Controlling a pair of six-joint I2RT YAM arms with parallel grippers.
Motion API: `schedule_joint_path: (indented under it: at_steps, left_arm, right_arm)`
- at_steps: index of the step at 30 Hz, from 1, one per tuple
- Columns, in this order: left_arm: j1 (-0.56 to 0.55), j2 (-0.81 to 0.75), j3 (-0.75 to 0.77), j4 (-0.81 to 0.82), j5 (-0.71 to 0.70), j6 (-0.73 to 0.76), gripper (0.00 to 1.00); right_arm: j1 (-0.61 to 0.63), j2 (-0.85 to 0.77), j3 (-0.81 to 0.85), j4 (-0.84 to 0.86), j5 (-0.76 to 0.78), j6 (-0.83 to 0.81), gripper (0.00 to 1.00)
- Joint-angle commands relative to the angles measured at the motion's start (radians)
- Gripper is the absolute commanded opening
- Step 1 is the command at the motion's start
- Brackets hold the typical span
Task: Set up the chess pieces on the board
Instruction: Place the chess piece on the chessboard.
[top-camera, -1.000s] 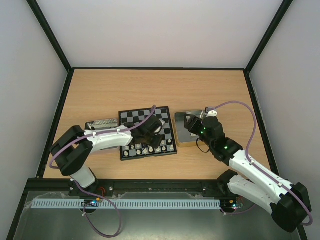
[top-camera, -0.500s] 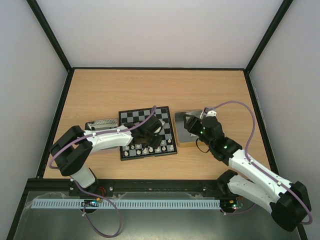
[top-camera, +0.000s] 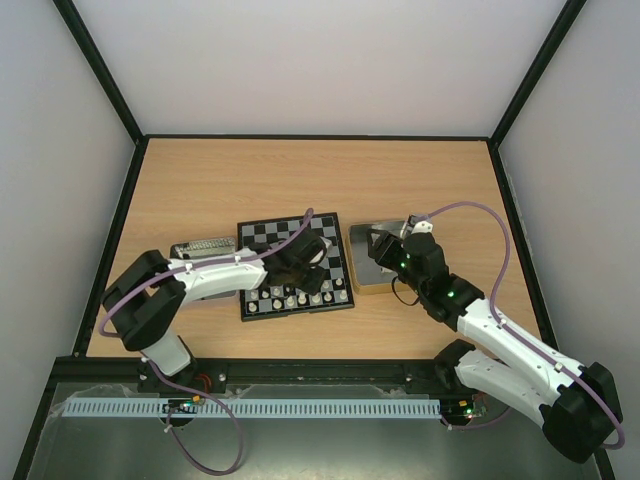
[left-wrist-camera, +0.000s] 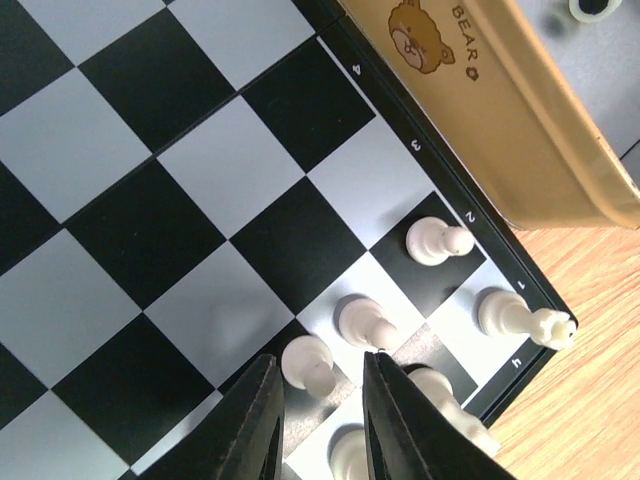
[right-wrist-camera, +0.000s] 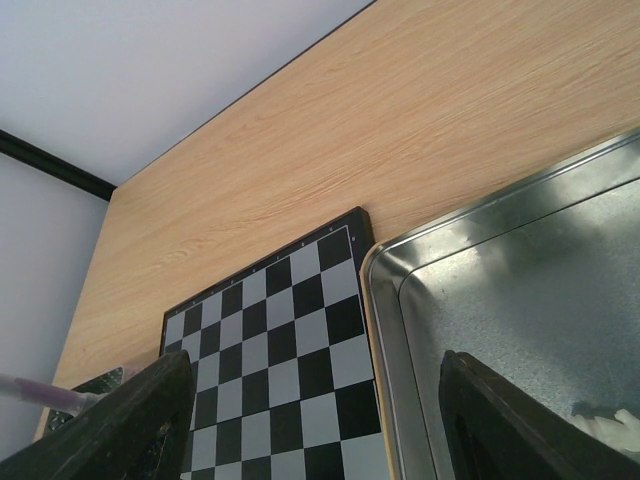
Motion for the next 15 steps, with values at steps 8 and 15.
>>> schedule_joint_path:
  at_steps: [8,15]
  left_arm:
    - [0.003,0.063,0.029,0.0,0.003,0.012,0.16]
    - [0.002,0.034,0.028,-0.027,-0.023,0.014,0.07]
  right_arm:
    - [0.003,0.001,0.0,0.002,0.011,0.002,0.66]
    - [0.003,0.004,0.001,0.003,0.008,0.003,0.66]
